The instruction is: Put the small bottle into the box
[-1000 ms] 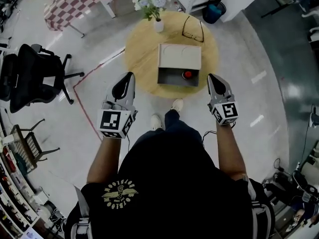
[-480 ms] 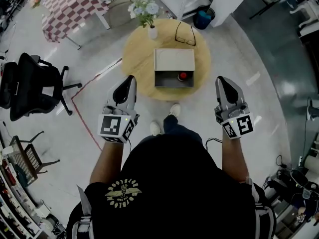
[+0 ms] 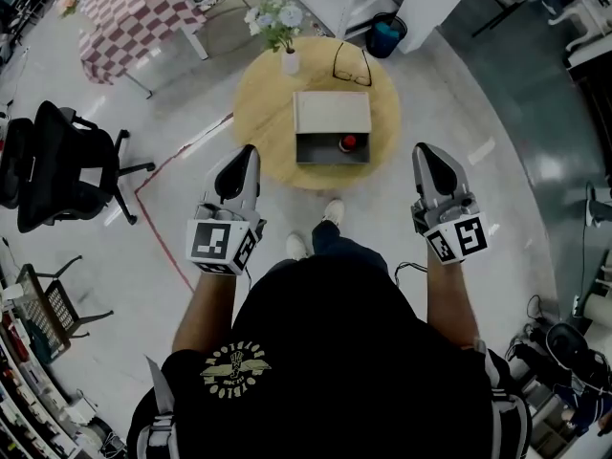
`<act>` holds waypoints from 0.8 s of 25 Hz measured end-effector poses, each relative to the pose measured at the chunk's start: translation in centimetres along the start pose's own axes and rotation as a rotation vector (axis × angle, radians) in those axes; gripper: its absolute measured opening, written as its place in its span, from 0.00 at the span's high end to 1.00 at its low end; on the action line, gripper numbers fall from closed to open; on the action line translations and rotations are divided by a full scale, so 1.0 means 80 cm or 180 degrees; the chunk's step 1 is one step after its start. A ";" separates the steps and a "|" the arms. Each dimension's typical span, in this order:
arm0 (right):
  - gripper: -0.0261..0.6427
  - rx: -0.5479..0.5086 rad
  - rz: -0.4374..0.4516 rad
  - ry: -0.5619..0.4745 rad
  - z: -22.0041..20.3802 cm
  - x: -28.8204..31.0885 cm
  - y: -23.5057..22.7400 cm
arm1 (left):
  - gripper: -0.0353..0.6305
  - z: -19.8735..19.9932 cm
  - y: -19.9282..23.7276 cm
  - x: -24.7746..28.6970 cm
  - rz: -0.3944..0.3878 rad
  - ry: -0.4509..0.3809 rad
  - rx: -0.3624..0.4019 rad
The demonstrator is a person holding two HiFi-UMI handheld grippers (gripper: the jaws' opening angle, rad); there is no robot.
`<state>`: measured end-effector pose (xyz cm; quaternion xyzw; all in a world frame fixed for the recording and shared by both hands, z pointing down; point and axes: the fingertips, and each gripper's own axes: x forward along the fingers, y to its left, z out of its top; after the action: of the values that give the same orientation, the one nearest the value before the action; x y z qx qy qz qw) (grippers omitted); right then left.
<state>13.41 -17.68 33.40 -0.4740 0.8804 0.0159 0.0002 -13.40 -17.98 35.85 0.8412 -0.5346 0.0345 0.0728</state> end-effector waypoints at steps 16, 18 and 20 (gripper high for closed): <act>0.95 0.0054 -0.0042 0.0040 -0.009 -0.008 0.012 | 0.95 0.003 0.001 -0.008 -0.0034 0.0002 0.0037; 0.95 0.0065 -0.0049 0.0055 -0.010 -0.008 0.012 | 0.95 0.003 0.003 -0.007 -0.0037 0.0015 0.0037; 0.95 0.0072 -0.0055 0.0064 -0.010 -0.006 0.013 | 0.95 0.004 0.004 -0.006 -0.0040 0.0018 0.0038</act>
<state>12.86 -16.73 34.23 -0.4817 0.8763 0.0013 -0.0032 -13.94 -17.73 35.49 0.8449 -0.5289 0.0395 0.0695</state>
